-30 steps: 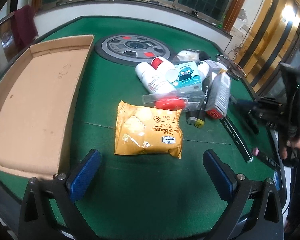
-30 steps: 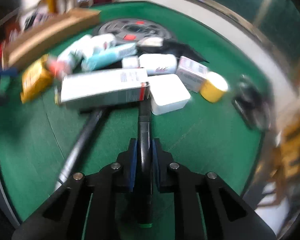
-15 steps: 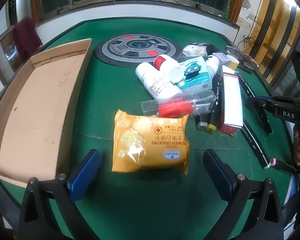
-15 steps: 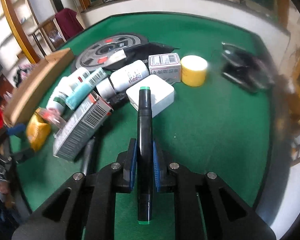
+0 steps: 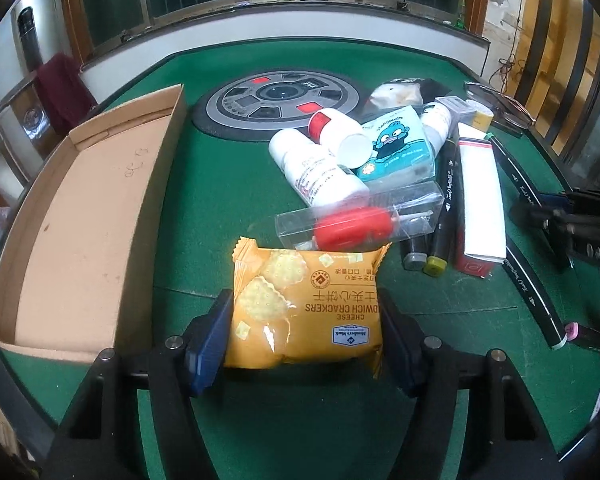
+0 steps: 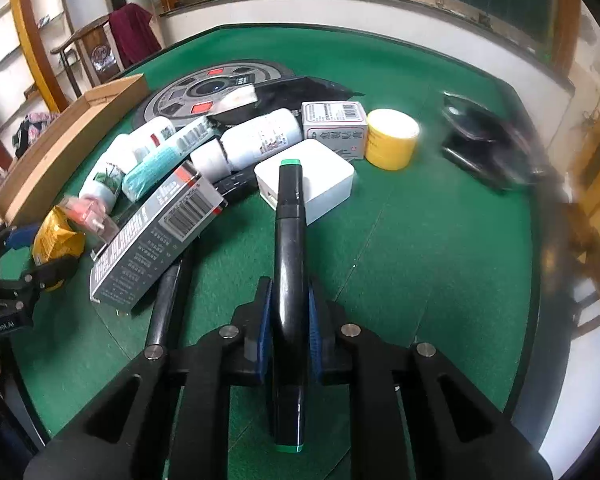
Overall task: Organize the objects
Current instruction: 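Grasp the yellow cracker bag with the left tool while the right tool grasps a black marker, then carry the cracker bag and marker into the cardboard tray and open both tools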
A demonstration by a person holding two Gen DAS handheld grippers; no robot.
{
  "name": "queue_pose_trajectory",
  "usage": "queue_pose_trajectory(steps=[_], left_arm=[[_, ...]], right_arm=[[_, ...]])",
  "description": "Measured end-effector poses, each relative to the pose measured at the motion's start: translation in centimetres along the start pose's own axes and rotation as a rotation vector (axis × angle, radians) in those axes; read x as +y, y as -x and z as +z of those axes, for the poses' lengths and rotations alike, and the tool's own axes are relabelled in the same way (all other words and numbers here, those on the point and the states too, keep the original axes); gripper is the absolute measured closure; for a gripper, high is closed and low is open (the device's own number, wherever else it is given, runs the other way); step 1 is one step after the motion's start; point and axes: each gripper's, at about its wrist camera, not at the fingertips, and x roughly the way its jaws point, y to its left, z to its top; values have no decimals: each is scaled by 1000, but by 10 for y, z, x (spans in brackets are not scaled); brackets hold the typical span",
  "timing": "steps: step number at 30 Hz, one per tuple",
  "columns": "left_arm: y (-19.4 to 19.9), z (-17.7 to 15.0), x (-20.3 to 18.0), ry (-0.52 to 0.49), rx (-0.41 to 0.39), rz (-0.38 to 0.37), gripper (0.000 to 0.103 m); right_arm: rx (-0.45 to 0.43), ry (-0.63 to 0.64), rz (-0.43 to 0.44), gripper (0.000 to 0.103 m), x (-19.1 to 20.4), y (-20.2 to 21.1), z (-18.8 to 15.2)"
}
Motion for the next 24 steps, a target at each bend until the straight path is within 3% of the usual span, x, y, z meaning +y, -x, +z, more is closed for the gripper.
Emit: queue_pose_trajectory(steps=[1, 2, 3, 4, 5, 6, 7, 8, 11, 18, 24], left_arm=[[0, 1, 0, 1, 2, 0, 40], [0, 2, -1, -11, 4, -5, 40], [0, 2, -2, -14, 4, -4, 40], [0, 2, -3, -19, 1, -5, 40], [2, 2, -5, -22, -5, -3, 41], [2, 2, -6, -24, -8, -5, 41], [2, 2, -6, -26, -9, -15, 43], [2, 3, -6, -26, -12, -22, 46], [6, 1, -7, -37, -30, -50, 55], [17, 2, -2, -29, -43, -145, 56], [43, 9, 12, -2, -105, -156, 56]], right_arm=[[3, 16, 15, 70, 3, 1, -2], [12, 44, 27, 46, 11, -2, -1], [21, 68, 22, 29, 16, -3, -3], [29, 91, -10, 29, 20, -3, -5], [15, 87, -17, 41, 20, -1, -6], [4, 76, -24, 74, 18, 2, -6], [4, 58, -28, 85, 14, 3, -5], [3, 33, -14, 88, 8, 5, -6], [-1, -5, -10, 91, 1, 9, -8], [-67, -86, 3, 91, -10, 32, -4], [-91, -101, 62, 91, -1, 47, 6]])
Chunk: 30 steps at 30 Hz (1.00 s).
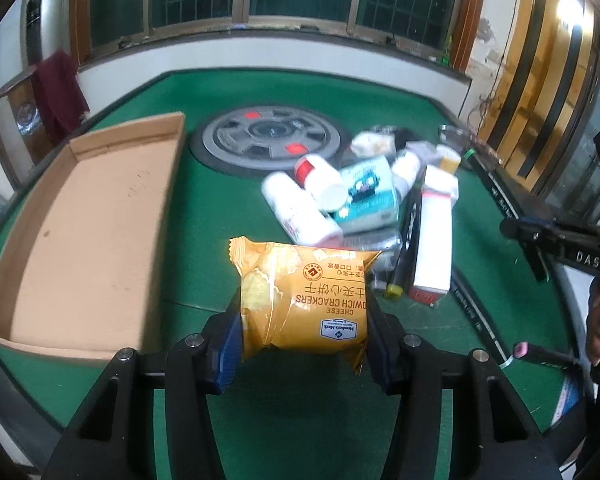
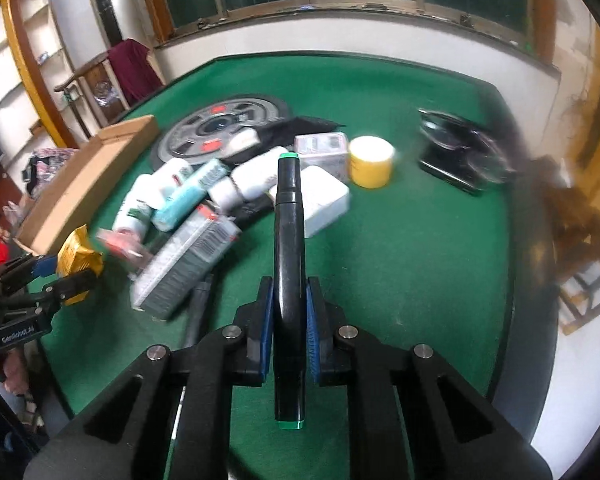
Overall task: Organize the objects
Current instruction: 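Carry the cracker bag and marker into the cardboard tray and open both tools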
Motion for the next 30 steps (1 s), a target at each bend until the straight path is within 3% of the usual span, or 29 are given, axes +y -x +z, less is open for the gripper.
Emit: queue_pose_trajectory(steps=[9, 16, 23, 30], left_arm=[[30, 8, 36, 70, -76, 36, 56], [48, 7, 89, 159, -105, 79, 56], [55, 7, 143, 227, -107, 128, 55], [38, 47, 192, 241, -69, 167, 55]], right_arm=[[-13, 95, 97, 91, 62, 7, 21], [13, 182, 188, 91, 128, -7, 43], [75, 224, 269, 91, 191, -41, 62], [155, 183, 338, 91, 237, -89, 95]])
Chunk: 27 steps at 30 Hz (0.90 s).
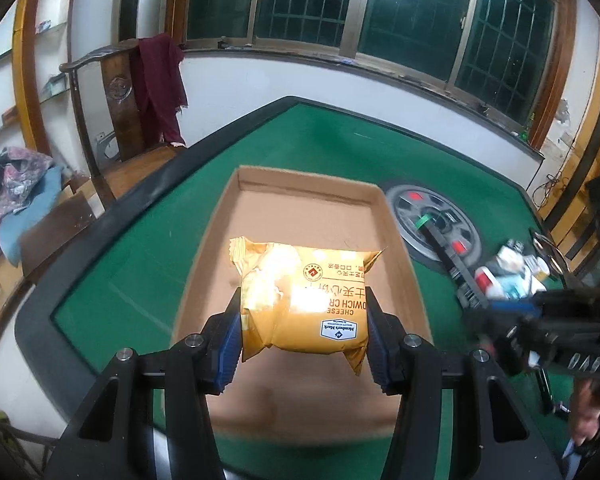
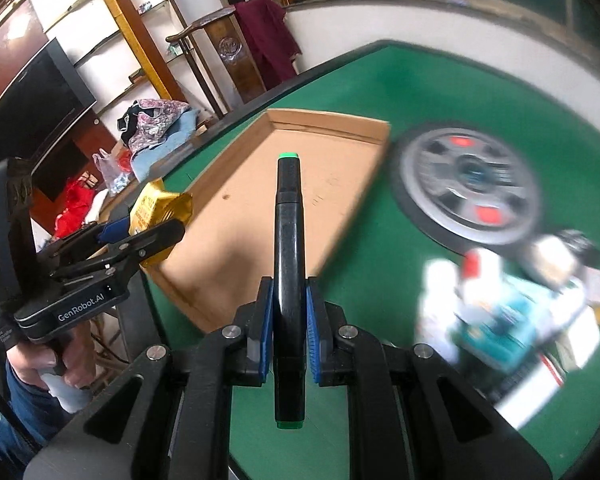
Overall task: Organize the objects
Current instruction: 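Carry the cracker bag and marker into the cardboard tray and open both tools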
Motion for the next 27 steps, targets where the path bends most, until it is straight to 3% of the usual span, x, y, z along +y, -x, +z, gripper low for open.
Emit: queue_pose_trajectory(steps=[5, 7, 13, 17, 27], left_arm=[[-54, 38, 20, 38, 63, 45, 55], [-81, 49, 26, 62, 123, 24, 55], [-133, 64, 39, 115, 184, 51, 55], [-147, 71, 39, 93, 188, 66, 55], [-155, 74, 50, 107, 176, 4, 50]], right_arm=[[42, -77, 31, 91, 6, -51, 38], [56, -112, 25, 91, 4, -71, 50], [91, -213, -3, 91, -12, -122, 73], [95, -253, -2, 91, -22, -138, 81], [61, -249, 7, 91, -24, -151, 95]])
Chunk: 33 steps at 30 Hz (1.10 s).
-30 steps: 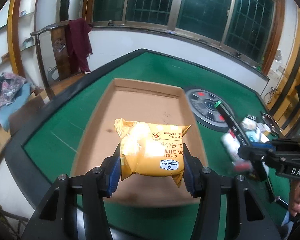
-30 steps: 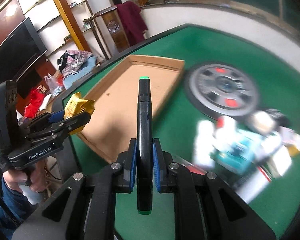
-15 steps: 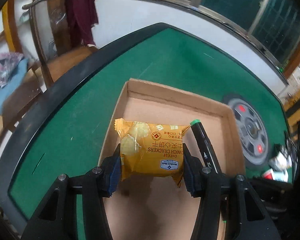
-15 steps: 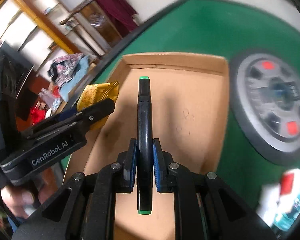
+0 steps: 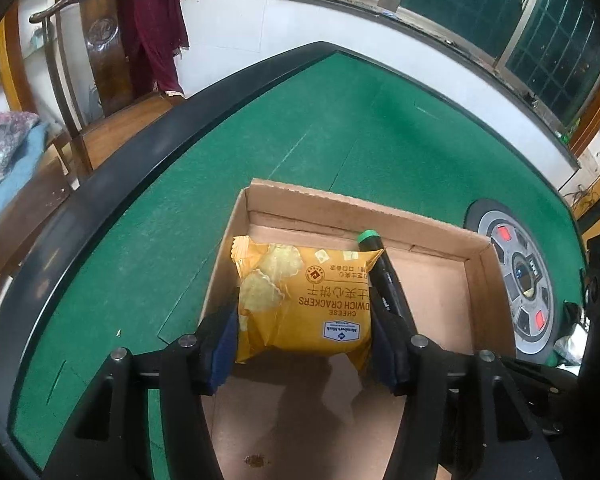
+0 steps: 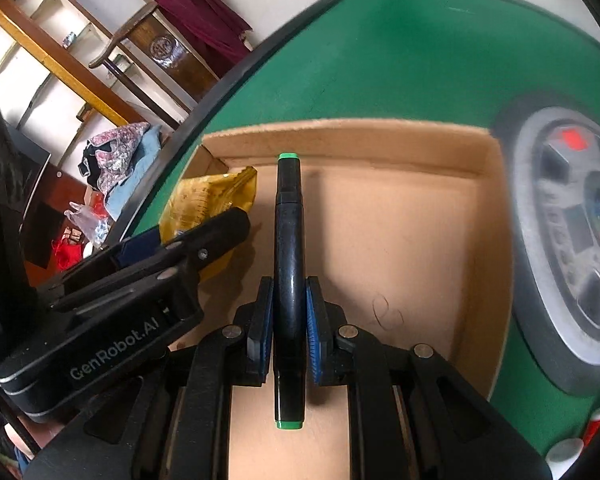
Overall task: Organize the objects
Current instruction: 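Carry the cracker bag and marker into the cardboard tray and open both tools, then grasp a black marker with the left tool while the right tool grasps a pink-capped marker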
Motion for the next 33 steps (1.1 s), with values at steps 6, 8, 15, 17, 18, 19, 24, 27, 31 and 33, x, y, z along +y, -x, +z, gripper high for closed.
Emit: queue_pose_trajectory(steps=[6, 8, 15, 17, 18, 19, 24, 27, 31, 33], left_arm=[[3, 8, 5, 28, 9, -65, 44], [6, 10, 8, 38, 3, -76, 44], [23, 1, 23, 106, -17, -147, 44], [32, -15, 24, 104, -15, -159, 44], [38, -25, 23, 86, -23, -165, 44], [44, -32, 22, 72, -34, -156, 44], [62, -69, 14, -1, -93, -14, 44], [59, -78, 2, -64, -58, 64, 44], [54, -92, -19, -136, -38, 157, 44], [50, -98, -25, -110, -14, 158, 44]], right_arm=[[10, 0, 23, 89, 5, -4, 2], [3, 15, 6, 87, 8, -4, 2], [-8, 62, -22, 85, 8, 18, -8], [-10, 64, -20, 85, 6, 31, -15], [-9, 65, -14, 85, 4, 38, -19], [-8, 65, -4, 84, 1, 46, -23], [-22, 77, 17, 85, -20, 99, -56], [-51, 80, 13, 85, -33, 134, -78], [-109, 59, 19, 85, -59, 183, -108], [-138, 42, 13, 82, -75, 205, -125]])
